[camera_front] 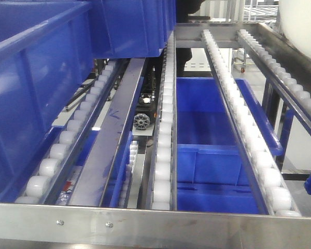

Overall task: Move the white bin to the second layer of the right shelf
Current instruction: 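Lower the white bin with the right gripper onto the second-layer rollers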

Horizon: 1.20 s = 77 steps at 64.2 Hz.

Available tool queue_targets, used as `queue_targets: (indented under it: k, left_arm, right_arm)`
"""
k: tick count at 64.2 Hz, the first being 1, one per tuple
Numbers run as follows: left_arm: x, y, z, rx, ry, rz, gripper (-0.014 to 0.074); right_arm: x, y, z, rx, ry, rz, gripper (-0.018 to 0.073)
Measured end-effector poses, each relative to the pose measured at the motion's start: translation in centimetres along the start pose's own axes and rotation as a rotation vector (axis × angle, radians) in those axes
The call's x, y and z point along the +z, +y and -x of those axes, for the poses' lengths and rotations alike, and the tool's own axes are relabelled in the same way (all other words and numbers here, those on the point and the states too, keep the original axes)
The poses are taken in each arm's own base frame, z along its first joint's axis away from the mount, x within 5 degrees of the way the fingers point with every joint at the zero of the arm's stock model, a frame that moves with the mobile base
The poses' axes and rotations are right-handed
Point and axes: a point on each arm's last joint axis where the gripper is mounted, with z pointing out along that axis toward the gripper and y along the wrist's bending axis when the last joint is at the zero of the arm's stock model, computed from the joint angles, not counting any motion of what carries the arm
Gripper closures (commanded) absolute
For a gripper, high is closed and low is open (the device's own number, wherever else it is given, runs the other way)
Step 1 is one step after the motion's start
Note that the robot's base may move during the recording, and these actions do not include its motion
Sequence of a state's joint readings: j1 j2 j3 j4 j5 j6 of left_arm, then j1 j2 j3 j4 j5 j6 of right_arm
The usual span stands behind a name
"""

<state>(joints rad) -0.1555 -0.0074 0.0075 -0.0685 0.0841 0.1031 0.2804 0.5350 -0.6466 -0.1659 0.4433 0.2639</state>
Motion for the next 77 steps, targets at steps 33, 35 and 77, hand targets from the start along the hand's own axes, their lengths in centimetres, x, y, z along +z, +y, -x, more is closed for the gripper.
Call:
queue_targets:
  k: [33, 35, 77]
  left_arm:
    - [0.0, 0.0, 0.0, 0.000, 0.000, 0.000, 0.0512]
    - [0.0, 0.0, 0.0, 0.000, 0.000, 0.000, 0.0512]
    - [0.0, 0.0, 0.0, 0.000, 0.000, 0.000, 0.0512]
  right_arm:
    - [2.2, 0.2, -0.3, -0.006, 0.059, -0.002, 0.0503]
    - [2.5, 0.2, -0.4, -0.007, 0.070, -0.003, 0.0503]
    - [14.1, 1.2, -1.1, -0.009, 0.246, 0.010, 0.0503]
